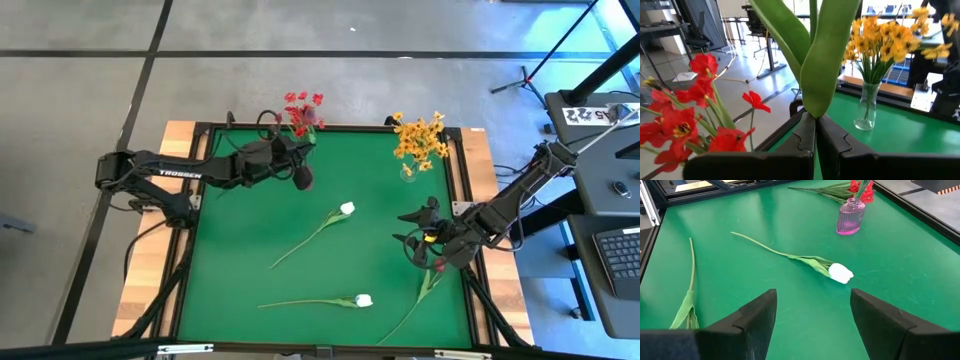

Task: Sort flowers into vase by color
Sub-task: Put the left red tulip into the pink vase

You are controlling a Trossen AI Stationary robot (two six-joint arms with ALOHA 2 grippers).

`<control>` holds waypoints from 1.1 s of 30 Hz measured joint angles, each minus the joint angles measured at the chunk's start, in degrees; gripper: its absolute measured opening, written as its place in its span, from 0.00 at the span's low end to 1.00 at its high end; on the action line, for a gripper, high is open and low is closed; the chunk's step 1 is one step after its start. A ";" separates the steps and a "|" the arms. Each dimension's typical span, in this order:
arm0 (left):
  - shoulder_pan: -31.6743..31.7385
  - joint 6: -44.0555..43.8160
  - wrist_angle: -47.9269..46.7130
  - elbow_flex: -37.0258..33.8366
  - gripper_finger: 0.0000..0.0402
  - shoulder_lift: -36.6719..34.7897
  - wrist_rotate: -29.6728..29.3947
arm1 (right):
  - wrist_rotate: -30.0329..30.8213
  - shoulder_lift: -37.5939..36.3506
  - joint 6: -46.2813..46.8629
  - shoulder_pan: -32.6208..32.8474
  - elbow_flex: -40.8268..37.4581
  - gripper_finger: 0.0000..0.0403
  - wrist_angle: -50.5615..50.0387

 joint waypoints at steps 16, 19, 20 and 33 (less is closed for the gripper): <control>0.42 -4.56 0.42 -4.06 0.00 0.10 0.18 | 0.00 0.02 0.14 -0.01 0.00 0.63 -0.03; 0.66 -5.86 1.90 -6.57 0.00 0.15 0.15 | 0.02 0.02 0.15 0.00 0.00 0.63 -0.03; 0.66 -6.38 2.07 -7.22 0.00 0.15 0.15 | 0.02 0.02 0.15 -0.02 0.00 0.63 -0.03; 0.74 -9.35 1.87 -9.20 0.00 0.15 0.13 | 0.94 0.01 0.13 -0.02 0.00 0.63 -0.09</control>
